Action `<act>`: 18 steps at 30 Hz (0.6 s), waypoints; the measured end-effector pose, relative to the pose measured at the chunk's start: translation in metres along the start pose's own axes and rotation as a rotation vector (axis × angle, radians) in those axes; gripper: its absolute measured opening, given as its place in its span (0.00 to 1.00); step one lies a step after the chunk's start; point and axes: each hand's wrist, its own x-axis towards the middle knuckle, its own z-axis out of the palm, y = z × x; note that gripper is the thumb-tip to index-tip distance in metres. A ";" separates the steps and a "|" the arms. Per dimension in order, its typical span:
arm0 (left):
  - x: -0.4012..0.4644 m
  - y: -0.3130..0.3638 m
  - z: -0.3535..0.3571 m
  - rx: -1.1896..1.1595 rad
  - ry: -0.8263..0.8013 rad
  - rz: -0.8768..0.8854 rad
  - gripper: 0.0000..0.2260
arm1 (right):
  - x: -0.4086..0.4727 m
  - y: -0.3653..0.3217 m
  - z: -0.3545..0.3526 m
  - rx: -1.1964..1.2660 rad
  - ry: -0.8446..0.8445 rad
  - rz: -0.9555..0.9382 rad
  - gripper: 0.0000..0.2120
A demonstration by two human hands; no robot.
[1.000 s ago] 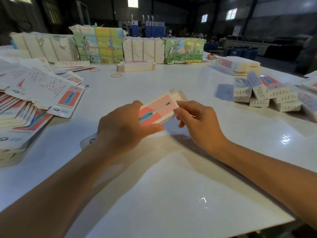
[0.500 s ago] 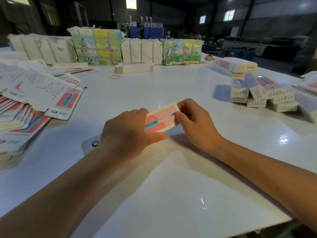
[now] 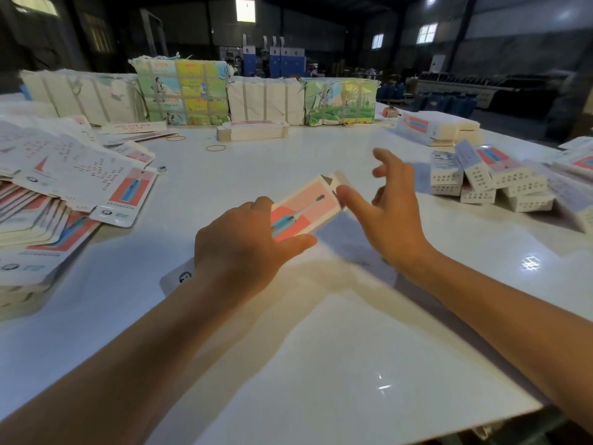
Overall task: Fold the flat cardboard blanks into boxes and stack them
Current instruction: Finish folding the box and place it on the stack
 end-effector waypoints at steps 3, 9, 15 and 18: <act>-0.001 0.002 0.001 0.016 -0.012 0.012 0.25 | 0.001 -0.009 -0.001 0.648 -0.392 0.489 0.18; -0.002 0.005 0.005 0.058 0.043 0.042 0.25 | -0.016 -0.011 0.010 -0.161 -0.251 -0.162 0.14; -0.003 0.001 0.006 0.124 0.041 0.075 0.27 | -0.017 -0.013 0.011 0.108 -0.313 0.047 0.17; -0.003 -0.001 0.005 0.094 0.062 0.104 0.27 | -0.010 -0.011 0.008 0.429 -0.305 0.258 0.16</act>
